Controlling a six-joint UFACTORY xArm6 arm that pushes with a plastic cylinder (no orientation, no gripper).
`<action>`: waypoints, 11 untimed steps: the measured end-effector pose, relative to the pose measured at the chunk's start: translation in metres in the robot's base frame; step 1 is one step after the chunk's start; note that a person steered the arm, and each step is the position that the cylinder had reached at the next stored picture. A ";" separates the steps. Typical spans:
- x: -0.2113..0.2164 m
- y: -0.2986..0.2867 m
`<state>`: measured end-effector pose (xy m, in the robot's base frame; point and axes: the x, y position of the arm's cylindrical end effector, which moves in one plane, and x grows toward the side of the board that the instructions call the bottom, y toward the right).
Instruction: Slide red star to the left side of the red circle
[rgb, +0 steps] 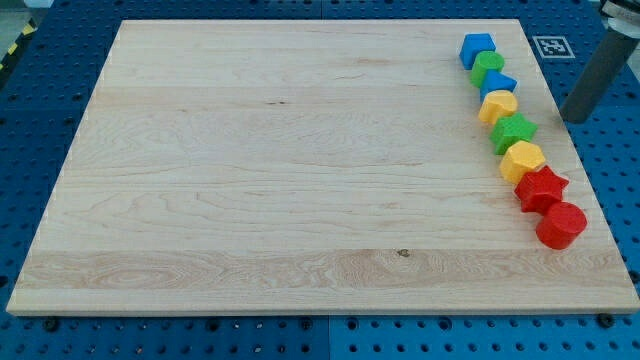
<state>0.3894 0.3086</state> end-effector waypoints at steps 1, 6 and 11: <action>0.031 0.000; 0.087 -0.049; 0.126 -0.083</action>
